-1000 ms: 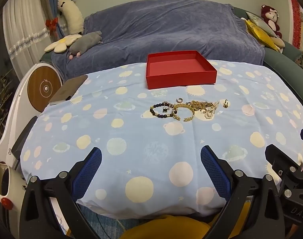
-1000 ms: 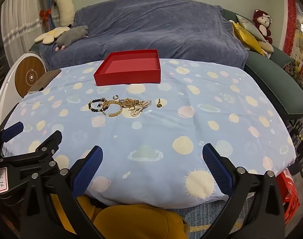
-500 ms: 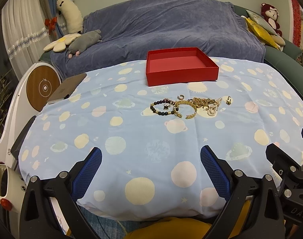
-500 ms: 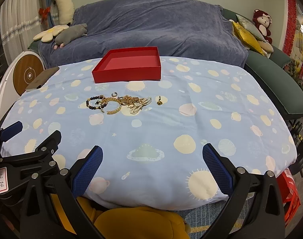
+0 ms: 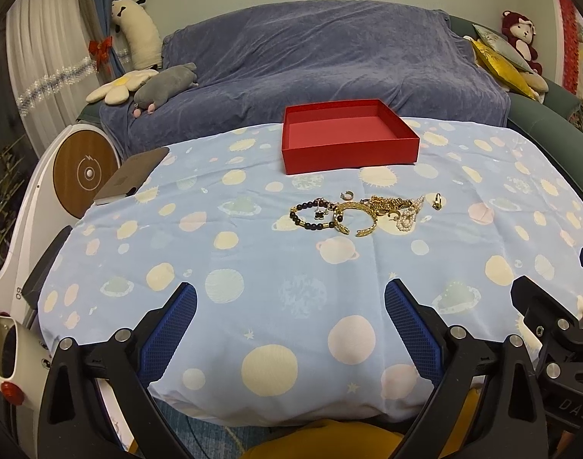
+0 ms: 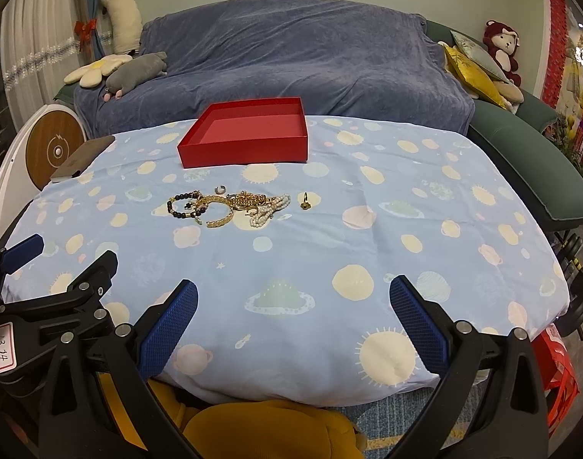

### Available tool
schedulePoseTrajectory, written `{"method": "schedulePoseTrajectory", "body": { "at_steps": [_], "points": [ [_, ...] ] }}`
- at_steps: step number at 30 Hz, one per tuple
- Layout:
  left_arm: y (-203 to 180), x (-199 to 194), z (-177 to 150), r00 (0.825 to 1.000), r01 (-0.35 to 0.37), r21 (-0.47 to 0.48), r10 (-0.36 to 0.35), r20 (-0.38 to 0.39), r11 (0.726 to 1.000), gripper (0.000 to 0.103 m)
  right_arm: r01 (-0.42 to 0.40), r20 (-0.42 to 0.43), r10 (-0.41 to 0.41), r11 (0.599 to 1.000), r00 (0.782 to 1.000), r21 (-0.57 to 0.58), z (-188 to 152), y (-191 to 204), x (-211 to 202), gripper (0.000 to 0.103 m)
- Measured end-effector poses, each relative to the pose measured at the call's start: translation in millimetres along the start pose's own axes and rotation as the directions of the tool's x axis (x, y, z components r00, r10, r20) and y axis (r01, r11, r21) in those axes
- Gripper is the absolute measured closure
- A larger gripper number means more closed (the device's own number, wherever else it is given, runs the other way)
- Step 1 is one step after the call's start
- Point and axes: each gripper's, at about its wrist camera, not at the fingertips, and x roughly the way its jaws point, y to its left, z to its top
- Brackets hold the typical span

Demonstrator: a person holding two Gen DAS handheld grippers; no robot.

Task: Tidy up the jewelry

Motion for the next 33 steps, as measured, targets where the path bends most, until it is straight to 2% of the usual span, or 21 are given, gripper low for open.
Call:
{"method": "schedulePoseTrajectory", "body": {
  "at_steps": [33],
  "points": [
    [3.2, -9.2, 1.2, 1.0, 0.0, -0.003, 0.0, 0.011, 1.0, 0.011, 0.005, 0.01, -0.004, 1.0, 1.0, -0.001, 2.8, 0.7, -9.1, 0.005]
  ]
}}
